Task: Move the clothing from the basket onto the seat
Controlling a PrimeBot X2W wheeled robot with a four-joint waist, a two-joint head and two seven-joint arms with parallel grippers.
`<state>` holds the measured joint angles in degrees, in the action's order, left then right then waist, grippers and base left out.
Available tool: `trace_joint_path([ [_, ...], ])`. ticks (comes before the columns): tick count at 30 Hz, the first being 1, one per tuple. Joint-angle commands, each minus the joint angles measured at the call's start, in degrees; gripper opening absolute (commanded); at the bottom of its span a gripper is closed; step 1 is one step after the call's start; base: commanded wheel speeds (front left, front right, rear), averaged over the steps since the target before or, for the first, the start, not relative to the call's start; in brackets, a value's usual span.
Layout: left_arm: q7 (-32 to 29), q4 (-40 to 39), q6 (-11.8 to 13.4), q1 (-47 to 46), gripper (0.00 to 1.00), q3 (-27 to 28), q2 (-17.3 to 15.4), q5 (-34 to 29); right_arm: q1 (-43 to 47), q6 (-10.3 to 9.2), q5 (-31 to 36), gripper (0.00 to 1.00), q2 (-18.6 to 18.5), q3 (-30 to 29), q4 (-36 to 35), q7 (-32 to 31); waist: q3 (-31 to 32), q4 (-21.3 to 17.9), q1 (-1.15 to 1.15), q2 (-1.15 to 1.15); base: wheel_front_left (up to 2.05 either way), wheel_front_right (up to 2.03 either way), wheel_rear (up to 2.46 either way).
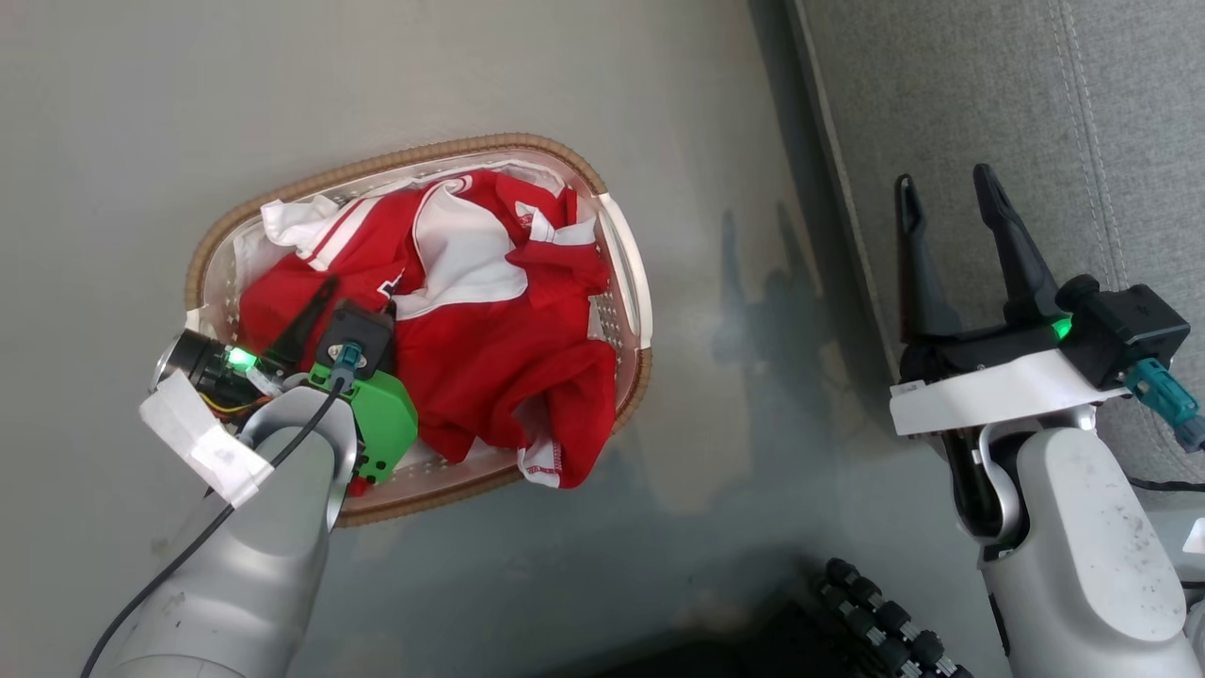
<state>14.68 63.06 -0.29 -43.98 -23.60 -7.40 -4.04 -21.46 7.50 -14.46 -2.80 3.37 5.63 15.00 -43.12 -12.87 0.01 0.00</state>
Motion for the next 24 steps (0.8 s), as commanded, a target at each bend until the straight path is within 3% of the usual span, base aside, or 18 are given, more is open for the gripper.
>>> trace_joint_path([
  [1,0.22,0.25,0.24,-0.86,0.45,0.31,-0.12,0.49,-0.24,-0.02,-0.27,1.00,-0.17,0.07,0.16,0.28,0.32,0.16,-0.01,0.00,0.00,0.00,0.00],
  [7,0.48,0.96,0.41,-0.35,0.27,0.43,0.31,1.91,0.38,-0.02,0.10,1.00,-0.18,0.37,0.51,0.28,2.01,0.86,-0.01,0.00,0.00,0.00,0.00],
  [10,0.50,1.34,0.58,0.53,0.02,0.41,0.23,2.38,0.88,-0.02,0.33,1.00,-0.18,0.63,0.70,0.28,3.17,1.10,-0.01,0.00,0.00,0.00,0.00],
  [24,0.56,-7.10,-0.52,7.66,0.00,-0.13,0.05,5.03,4.81,-0.02,2.52,1.00,-0.19,-0.93,2.59,0.28,14.37,4.18,-0.01,0.00,0.00,0.00,0.00],
])
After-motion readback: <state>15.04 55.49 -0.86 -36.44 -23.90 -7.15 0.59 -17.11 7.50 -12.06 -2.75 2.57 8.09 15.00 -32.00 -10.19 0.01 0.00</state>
